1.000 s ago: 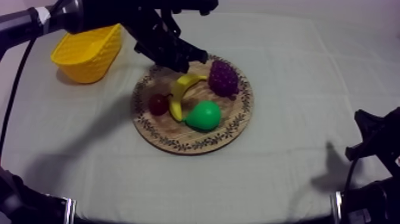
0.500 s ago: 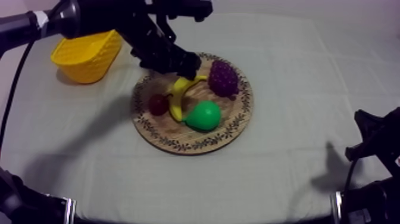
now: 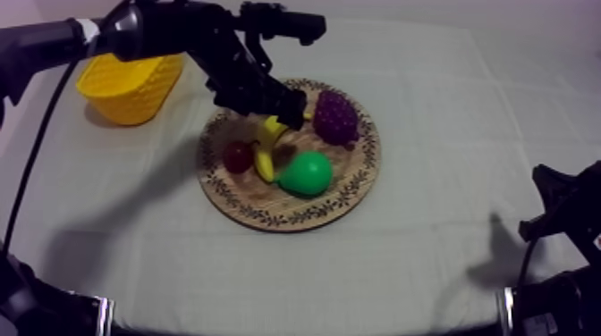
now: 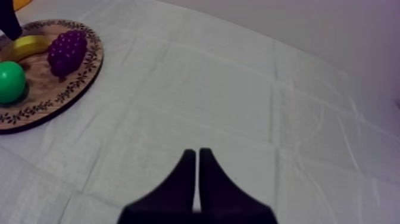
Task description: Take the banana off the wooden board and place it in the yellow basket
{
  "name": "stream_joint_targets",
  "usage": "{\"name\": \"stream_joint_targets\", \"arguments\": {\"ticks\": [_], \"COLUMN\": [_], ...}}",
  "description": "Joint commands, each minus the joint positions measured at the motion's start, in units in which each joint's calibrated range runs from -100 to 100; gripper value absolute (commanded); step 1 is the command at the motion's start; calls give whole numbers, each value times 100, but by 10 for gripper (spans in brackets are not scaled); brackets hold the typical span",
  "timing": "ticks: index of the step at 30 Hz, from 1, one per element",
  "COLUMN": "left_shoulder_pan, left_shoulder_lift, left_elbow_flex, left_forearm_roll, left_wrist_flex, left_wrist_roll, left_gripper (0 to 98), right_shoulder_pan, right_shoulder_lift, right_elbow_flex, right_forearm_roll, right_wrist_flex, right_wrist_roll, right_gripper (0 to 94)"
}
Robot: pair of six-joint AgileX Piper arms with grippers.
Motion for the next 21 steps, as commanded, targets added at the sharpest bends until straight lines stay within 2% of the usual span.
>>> {"name": "stream_joint_targets", "arguments": {"ticks": [1, 10, 21], "left_shoulder_pan": [-14, -122, -218], "left_shoulder_lift": [174, 666, 1064], "left_elbow_flex": [-68, -269, -555], "left_forearm_roll": [24, 184, 311], "left_wrist_flex": [53, 243, 577], "left_wrist_roll": [-11, -84, -144], "left_gripper": [901, 879, 794], "right_shoulder_pan": [-1, -8, -16], "right_shoulder_lift": [-3, -3, -3], "right_elbow_flex": [-3, -3, -3], "right_forearm_roll": [2, 3, 3], "right_wrist_flex": [-5, -5, -5], "right_wrist_roll": [-1, -1, 0], "right_gripper": [2, 2, 2]}}
